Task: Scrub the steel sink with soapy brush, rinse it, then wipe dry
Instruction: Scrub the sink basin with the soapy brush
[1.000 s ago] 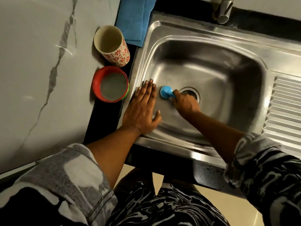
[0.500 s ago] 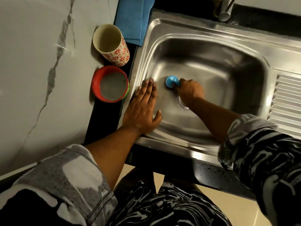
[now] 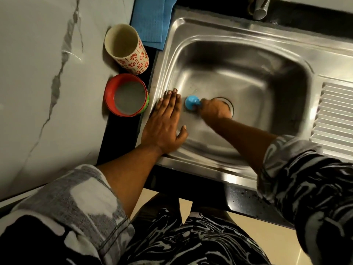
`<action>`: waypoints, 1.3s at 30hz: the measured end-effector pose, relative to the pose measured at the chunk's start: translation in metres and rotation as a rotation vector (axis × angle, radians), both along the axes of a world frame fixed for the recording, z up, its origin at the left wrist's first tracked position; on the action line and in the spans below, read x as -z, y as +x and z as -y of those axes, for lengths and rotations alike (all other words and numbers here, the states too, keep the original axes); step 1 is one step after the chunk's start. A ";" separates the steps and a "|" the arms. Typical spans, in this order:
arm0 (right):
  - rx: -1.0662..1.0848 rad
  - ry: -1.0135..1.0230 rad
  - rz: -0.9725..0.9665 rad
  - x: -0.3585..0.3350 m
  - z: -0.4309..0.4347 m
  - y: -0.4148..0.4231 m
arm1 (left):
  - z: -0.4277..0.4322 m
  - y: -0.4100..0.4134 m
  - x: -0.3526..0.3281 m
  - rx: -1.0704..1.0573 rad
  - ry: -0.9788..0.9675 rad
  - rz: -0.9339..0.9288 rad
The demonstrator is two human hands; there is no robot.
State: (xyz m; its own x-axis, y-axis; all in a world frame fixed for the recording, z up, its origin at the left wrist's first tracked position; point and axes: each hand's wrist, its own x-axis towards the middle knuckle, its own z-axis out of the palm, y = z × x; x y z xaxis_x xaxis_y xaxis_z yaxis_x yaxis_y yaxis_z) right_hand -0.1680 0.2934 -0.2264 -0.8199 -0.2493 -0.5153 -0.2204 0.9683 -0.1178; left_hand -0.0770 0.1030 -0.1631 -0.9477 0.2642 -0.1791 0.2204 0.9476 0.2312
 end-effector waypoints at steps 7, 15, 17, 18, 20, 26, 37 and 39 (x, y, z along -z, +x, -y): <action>-0.242 0.068 0.082 0.003 -0.047 0.046 | 0.000 0.001 -0.001 0.000 -0.015 -0.010; -0.111 -0.022 0.054 0.002 0.011 0.030 | 0.000 0.002 -0.001 -0.005 -0.008 -0.012; -0.260 -0.009 0.114 -0.004 0.003 0.061 | -0.001 0.001 -0.001 0.002 -0.019 -0.021; -0.298 -0.006 0.131 -0.005 -0.008 0.068 | -0.001 0.001 -0.001 0.007 -0.025 -0.024; -0.282 0.019 0.143 0.000 -0.030 0.057 | 0.000 0.002 0.000 0.005 -0.032 -0.026; -0.013 0.016 -0.024 0.012 -0.006 0.002 | 0.000 0.001 0.000 -0.004 -0.008 -0.022; -0.144 0.058 0.003 0.002 -0.034 0.008 | -0.001 0.001 0.000 -0.008 -0.018 -0.012; 0.052 0.046 -0.055 0.002 -0.027 -0.026 | -0.001 0.001 0.001 -0.009 -0.012 -0.013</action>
